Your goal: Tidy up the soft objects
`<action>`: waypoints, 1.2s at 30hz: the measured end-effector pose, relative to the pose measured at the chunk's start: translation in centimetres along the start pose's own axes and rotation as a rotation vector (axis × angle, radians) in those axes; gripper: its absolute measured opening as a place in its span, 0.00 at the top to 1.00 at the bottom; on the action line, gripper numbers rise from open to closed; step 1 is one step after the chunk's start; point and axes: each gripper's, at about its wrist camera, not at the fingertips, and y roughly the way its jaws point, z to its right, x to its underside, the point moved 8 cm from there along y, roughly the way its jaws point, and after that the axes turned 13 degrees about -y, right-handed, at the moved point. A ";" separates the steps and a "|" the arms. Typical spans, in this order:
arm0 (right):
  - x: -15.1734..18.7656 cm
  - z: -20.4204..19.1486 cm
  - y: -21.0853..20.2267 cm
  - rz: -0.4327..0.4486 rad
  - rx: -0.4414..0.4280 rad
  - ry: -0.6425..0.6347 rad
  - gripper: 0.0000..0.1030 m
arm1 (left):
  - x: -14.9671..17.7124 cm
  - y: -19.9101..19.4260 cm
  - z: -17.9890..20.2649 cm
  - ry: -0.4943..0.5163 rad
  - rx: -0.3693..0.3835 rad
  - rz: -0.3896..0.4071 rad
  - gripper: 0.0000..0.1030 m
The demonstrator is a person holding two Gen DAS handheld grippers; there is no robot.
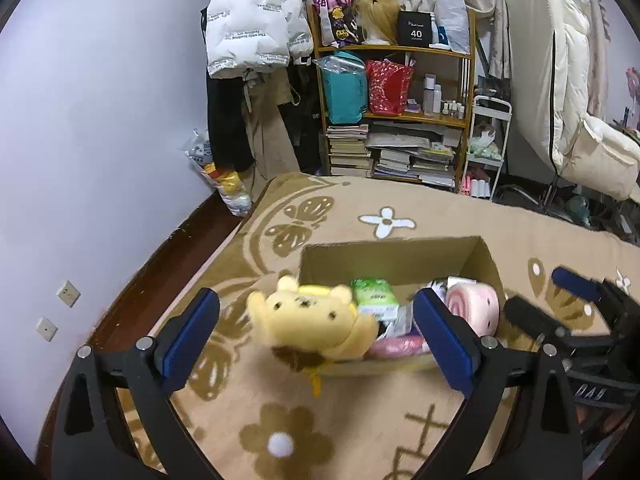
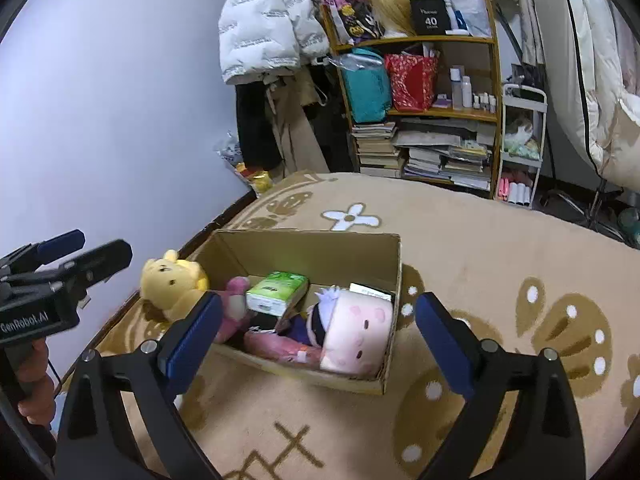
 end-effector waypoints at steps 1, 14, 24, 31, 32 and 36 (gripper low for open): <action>0.0 -0.2 -0.4 0.002 0.000 -0.002 0.02 | 0.2 -0.6 -0.3 0.005 -0.004 0.003 0.05; -0.4 -2.6 -6.6 0.051 0.008 -0.031 0.00 | 2.7 -6.9 -3.4 -0.053 0.005 0.051 0.02; 0.7 -3.6 -10.2 0.082 0.029 -0.033 0.00 | 4.2 -10.2 -4.5 -0.062 -0.015 0.118 0.02; 2.8 -4.0 -10.7 0.073 0.043 -0.031 0.00 | 5.9 -11.4 -4.1 -0.032 0.008 0.138 0.01; 3.3 -4.0 -10.7 0.072 0.041 -0.028 0.00 | 6.2 -11.5 -4.1 -0.033 0.012 0.137 0.01; 4.8 -4.1 -10.9 0.099 0.060 -0.039 0.00 | 6.9 -11.2 -4.1 -0.037 0.011 0.147 0.01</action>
